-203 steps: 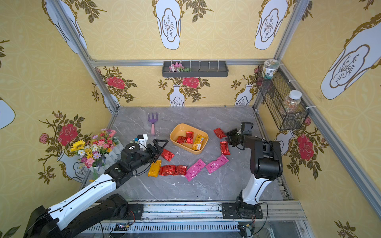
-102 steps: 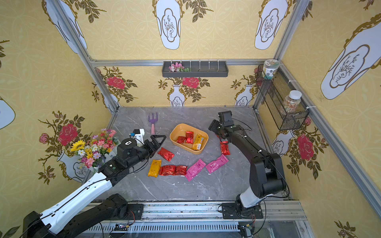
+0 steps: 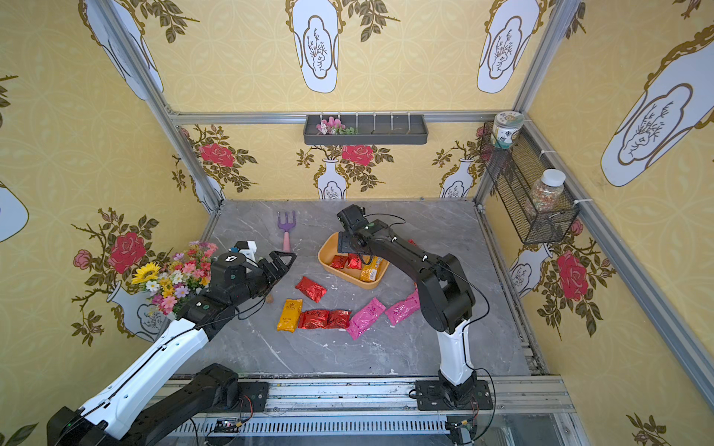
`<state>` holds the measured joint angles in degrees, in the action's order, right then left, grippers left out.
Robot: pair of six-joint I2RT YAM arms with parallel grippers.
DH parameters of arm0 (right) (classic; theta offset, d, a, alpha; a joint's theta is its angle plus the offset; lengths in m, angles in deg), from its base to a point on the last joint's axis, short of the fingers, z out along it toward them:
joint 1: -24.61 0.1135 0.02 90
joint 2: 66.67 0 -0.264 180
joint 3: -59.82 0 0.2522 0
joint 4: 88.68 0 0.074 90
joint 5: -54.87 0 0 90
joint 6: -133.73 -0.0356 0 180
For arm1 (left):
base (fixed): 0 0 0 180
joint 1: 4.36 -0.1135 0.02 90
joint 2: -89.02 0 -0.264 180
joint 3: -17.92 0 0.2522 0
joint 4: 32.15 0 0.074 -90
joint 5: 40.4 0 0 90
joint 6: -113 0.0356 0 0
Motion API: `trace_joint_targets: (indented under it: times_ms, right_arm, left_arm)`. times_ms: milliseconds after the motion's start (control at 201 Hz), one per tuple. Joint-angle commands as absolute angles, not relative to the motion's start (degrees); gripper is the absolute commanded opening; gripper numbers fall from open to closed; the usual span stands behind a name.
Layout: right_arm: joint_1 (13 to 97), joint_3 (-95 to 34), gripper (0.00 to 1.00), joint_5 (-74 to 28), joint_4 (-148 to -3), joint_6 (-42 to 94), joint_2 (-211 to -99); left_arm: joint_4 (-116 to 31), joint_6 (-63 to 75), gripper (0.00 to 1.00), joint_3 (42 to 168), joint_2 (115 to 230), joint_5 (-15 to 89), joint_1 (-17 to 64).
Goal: Take the tea bags out of the storage box
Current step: Pick up the tea bag from the storage box.
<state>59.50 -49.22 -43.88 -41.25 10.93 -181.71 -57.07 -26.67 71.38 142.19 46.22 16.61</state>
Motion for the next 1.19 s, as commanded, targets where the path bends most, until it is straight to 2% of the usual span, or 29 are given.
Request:
trace_joint_targets:
  times_ms: [0, 274, 826, 1190]
  right_arm:
    - [59.8, -52.0, 0.84, -45.1, -38.3, 9.3, -184.8]
    - [60.0, -58.4, 0.79, -46.6, -34.6, 8.4, -192.2]
    - [58.7, -58.7, 0.73, -46.4, -35.8, 7.7, -196.3]
    - [58.2, -60.9, 0.63, -45.1, -35.7, 8.1, -198.9]
  left_arm:
    - [-56.2, -23.9, 1.0, 72.2, 145.3, 39.8, 14.1]
    - [-53.4, -22.3, 1.0, 75.5, 153.9, 34.2, 11.5]
    - [-48.4, -25.3, 1.0, 67.4, 149.4, 32.5, 11.5]
    - [-48.6, -25.9, 1.0, 66.6, 147.8, 32.3, 11.5]
